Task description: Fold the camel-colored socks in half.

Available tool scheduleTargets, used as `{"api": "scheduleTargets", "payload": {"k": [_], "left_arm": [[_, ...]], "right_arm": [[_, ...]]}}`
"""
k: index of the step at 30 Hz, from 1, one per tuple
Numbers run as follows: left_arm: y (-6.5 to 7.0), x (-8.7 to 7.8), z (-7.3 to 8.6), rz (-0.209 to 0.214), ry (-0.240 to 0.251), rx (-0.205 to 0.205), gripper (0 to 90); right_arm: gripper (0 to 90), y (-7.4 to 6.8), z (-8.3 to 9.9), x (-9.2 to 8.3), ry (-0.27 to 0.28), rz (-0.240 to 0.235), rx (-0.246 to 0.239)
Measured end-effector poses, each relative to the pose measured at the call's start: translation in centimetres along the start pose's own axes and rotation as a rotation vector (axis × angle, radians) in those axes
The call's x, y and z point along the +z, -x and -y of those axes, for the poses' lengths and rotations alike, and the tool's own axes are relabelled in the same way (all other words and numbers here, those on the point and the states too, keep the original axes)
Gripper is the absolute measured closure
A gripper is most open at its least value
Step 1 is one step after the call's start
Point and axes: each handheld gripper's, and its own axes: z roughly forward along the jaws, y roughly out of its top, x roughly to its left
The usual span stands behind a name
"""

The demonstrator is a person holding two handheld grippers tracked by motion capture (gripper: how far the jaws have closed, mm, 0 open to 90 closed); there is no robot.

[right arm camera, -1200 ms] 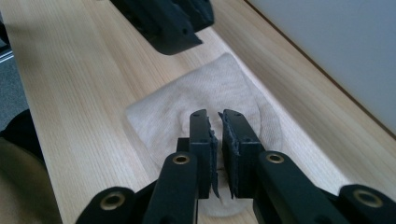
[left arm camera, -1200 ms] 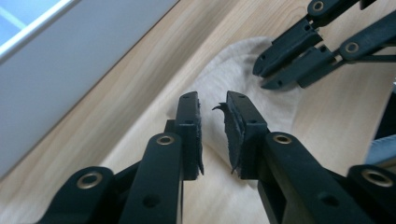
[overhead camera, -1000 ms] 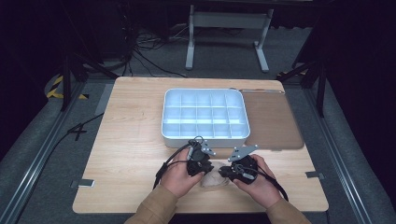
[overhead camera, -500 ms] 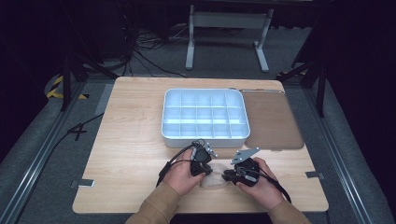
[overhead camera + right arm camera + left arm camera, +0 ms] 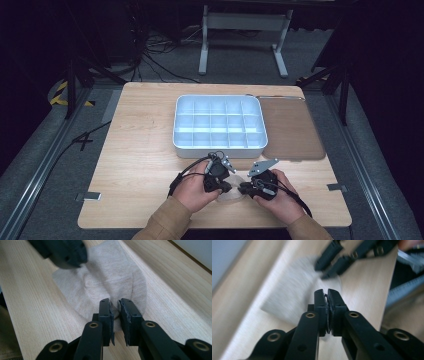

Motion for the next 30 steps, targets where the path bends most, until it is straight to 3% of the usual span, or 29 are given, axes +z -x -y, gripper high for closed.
{"api": "scheduleTargets", "payload": {"k": [2, 3, 7, 16, 22, 30], "left_arm": [[0.0, 0.8, 0.2, -0.01, -0.071, -0.002, 89.3], [0.0, 0.8, 0.2, -0.01, -0.071, -0.002, 89.4], [-0.3, 1.8, 0.6, 0.016, -0.154, -0.019, 89.7], [-0.5, 1.9, 0.9, 0.033, -0.14, -0.015, 89.5], [-0.4, 0.9, 0.9, 0.03, -0.128, -0.014, 85.5], [-1.1, -1.9, 1.5, -0.013, -0.013, -0.073, 73.4]], "right_arm": [[79.3, 0.0, 0.0, 0.0, -0.001, 0.001, -0.001], [79.3, 0.0, 0.0, 0.0, -0.001, 0.001, -0.001], [79.4, 0.1, 0.0, 0.0, -0.002, 0.003, -0.001], [79.0, 0.2, 0.1, -0.1, 0.007, 0.015, 0.009], [79.1, 0.3, 0.1, -0.3, 0.007, 0.041, 0.012], [79.4, 0.0, -0.1, -1.1, 0.034, 0.054, 0.018]]}}
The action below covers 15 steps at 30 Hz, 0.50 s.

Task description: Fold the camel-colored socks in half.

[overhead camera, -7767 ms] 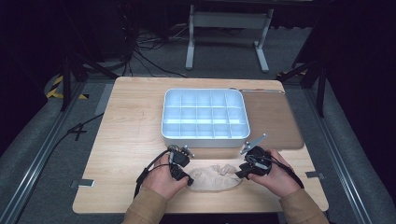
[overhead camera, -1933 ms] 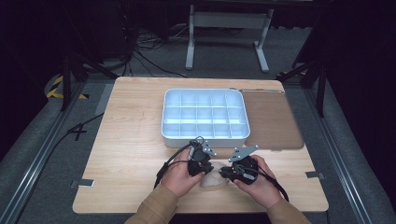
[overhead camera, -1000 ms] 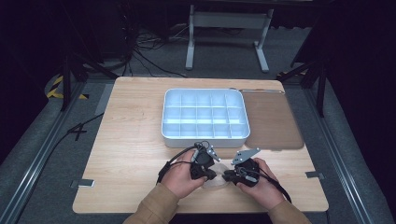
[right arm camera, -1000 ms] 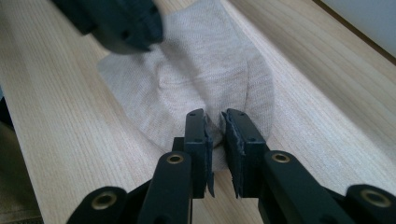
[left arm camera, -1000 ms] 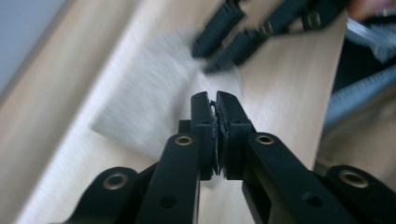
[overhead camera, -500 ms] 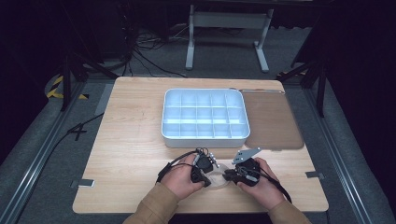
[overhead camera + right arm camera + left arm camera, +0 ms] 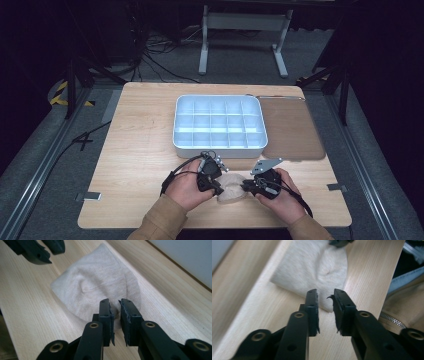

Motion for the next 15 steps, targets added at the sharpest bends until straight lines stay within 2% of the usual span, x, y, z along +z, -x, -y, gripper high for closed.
{"api": "scheduleTargets", "payload": {"k": [2, 6, 9, 15], "left_arm": [[-0.1, -0.3, 0.1, -0.002, 0.013, -0.013, 73.0], [-0.9, -1.1, 0.6, -0.007, 0.071, -0.085, 74.0], [-1.5, -1.1, 1.0, -0.03, 0.063, -0.128, 75.1], [-2.4, -0.1, 1.5, -0.04, 0.043, -0.161, 77.7]], "right_arm": [[79.4, -0.1, -0.1, -0.2, 0.007, -0.001, 0.003], [80.1, -0.2, -0.2, -0.7, 0.035, -0.009, 0.011], [81.1, -0.2, -0.3, -0.9, 0.057, -0.027, 0.028], [81.9, -0.3, -0.5, -0.5, 0.066, -0.042, 0.043]]}}
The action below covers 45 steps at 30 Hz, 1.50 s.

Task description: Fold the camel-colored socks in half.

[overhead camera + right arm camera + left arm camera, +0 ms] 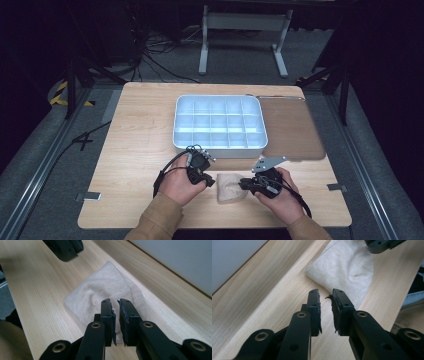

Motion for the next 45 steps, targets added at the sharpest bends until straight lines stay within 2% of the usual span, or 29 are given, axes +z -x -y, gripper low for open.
{"api": "scheduleTargets", "payload": {"k": [6, 9, 13, 16, 20, 22, 23, 29, 32, 41, 45], "left_arm": [[-0.2, 0.7, 0.1, -0.01, -0.012, 0.001, 79.9], [-0.3, 1.0, 0.1, -0.002, -0.037, -0.006, 83.3], [-0.3, 1.6, 0.2, 0.009, -0.045, -0.006, 85.2], [-0.3, 1.9, 0.2, 0.008, -0.049, -0.002, 85.6], [-0.1, 2.0, 0.1, 0.005, -0.066, 0.013, 85.6], [0.1, 2.2, 0.1, 0.007, -0.072, 0.009, 85.6], [0.3, 2.5, 0.0, 0.006, -0.072, 0.023, 85.6], [0.8, 3.2, -0.2, -0.006, -0.088, 0.045, 84.7], [1.0, 3.4, -0.3, -0.014, -0.096, 0.041, 84.5], [1.3, 3.6, -0.5, -0.03, -0.088, 0.073, 82.5], [1.5, 3.4, -0.6, -0.025, -0.074, 0.076, 82.1]], "right_arm": [[82.5, -0.5, -0.3, 0.7, 0.008, -0.017, 0.001], [82.6, -0.4, -0.3, 1.2, 0.007, -0.022, 0.008], [83.5, 0.0, 0.0, 1.8, 0.007, -0.041, 0.04], [84.7, 0.1, 0.2, 2.4, -0.018, -0.021, 0.026], [86.2, 0.1, 0.1, 2.5, -0.03, -0.02, 0.024], [87.3, -0.1, 0.1, 2.6, -0.042, -0.006, 0.003], [87.6, -0.1, 0.1, 2.6, -0.044, -0.001, 0.0], [88.1, -0.1, 0.2, 2.6, -0.044, -0.009, -0.002], [88.2, -0.1, 0.3, 2.6, -0.041, -0.009, -0.007], [88.2, -0.3, 0.4, 2.6, -0.035, -0.002, -0.026], [88.1, -0.4, 0.4, 2.6, -0.038, 0.003, -0.036]]}}
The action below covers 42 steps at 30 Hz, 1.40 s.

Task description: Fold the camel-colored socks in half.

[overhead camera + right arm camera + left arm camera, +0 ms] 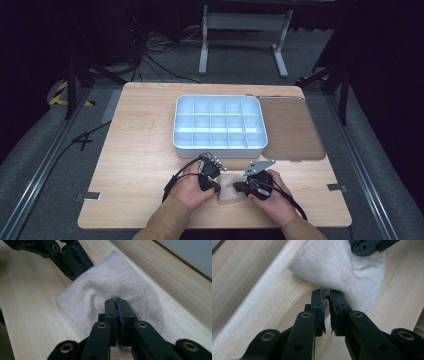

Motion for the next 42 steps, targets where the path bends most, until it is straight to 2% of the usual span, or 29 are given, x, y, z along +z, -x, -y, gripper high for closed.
{"api": "scheduleTargets", "payload": {"k": [8, 13, 16, 19, 23, 26, 31, 32, 34, 37, 39, 42], "left_arm": [[0.9, -0.7, -0.4, 0.032, 0.079, 0.034, 78.4], [1.7, -1.1, -0.7, 0.035, 0.11, 0.076, 78.4], [1.9, -1.1, -0.8, 0.043, 0.111, 0.094, 78.6], [2.4, -1.1, -1.0, 0.022, 0.094, 0.106, 79.9], [2.3, -1.2, -0.9, 0.023, 0.093, 0.097, 80.1], [2.2, -1.4, -0.8, 0.028, 0.092, 0.076, 79.9], [2.1, -1.6, -0.8, 0.028, 0.102, 0.073, 79.8], [2.1, -1.6, -0.8, 0.028, 0.102, 0.073, 79.8], [2.0, -1.6, -0.8, 0.028, 0.1, 0.071, 79.8], [2.1, -1.6, -0.8, 0.027, 0.099, 0.069, 79.8], [2.1, -1.6, -0.8, 0.026, 0.098, 0.07, 79.8], [2.0, -1.6, -0.9, 0.026, 0.097, 0.067, 79.4]], "right_arm": [[87.8, -0.2, 0.0, 0.0, -0.004, -0.013, -0.011], [87.2, -0.5, 0.0, 0.2, -0.001, -0.028, -0.018], [86.8, -0.9, -0.1, 0.3, 0.003, -0.043, -0.026], [86.8, -1.2, -0.2, 0.4, -0.005, -0.032, -0.037], [84.4, -1.1, -0.2, 0.3, -0.002, -0.04, -0.033], [80.4, -1.0, -0.2, 0.1, 0.001, -0.044, -0.036], [75.2, -0.6, -0.2, -1.2, 0.03, -0.035, -0.037], [75.0, -0.1, -0.2, -2.2, 0.051, -0.029, -0.015], [75.0, 0.6, -0.1, -3.2, 0.054, -0.005, 0.024], [75.0, 1.9, 0.5, -3.9, -0.004, 0.052, 0.093], [74.9, 2.5, 1.0, -3.6, -0.063, 0.055, 0.136], [75.8, 2.4, 1.3, -2.7, -0.104, 0.063, 0.136]]}}
